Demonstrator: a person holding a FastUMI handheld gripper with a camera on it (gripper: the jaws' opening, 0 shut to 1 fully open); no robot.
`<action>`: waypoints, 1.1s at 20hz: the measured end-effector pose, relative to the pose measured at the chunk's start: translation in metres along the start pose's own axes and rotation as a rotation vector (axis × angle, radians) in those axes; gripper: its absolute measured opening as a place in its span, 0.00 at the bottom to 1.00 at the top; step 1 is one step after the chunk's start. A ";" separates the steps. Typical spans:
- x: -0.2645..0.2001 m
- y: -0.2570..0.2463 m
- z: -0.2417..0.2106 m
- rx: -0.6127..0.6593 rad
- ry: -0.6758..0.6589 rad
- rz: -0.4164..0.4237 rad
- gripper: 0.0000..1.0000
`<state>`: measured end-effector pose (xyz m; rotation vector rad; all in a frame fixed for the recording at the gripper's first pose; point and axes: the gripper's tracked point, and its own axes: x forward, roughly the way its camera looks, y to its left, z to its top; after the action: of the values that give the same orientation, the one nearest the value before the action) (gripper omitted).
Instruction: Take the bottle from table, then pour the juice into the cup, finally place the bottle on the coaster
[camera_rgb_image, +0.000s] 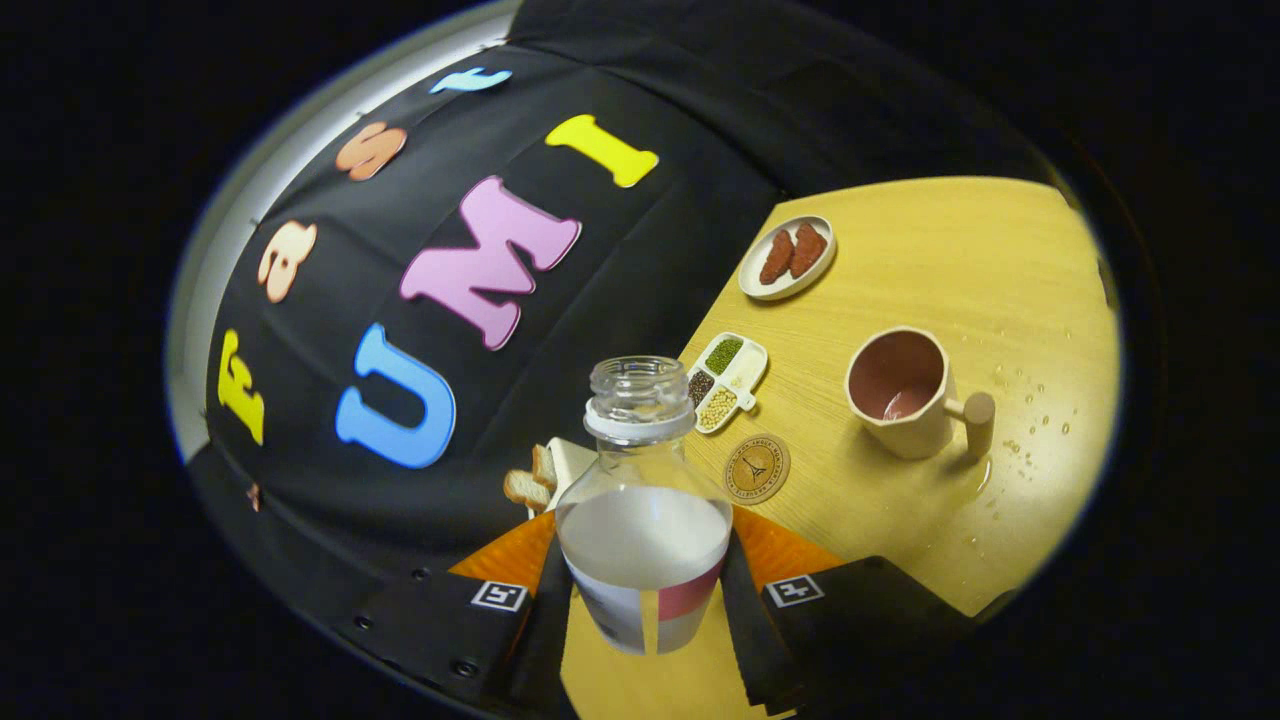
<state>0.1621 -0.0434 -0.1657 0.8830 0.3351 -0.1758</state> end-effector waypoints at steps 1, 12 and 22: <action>-0.001 0.004 0.002 -0.094 -0.017 0.008 0.71; 0.034 0.024 0.019 -0.833 -0.222 -0.054 0.71; 0.124 0.023 0.036 -0.976 -0.302 -0.072 0.71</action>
<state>0.2923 -0.0587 -0.1727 -0.1238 0.1332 -0.1815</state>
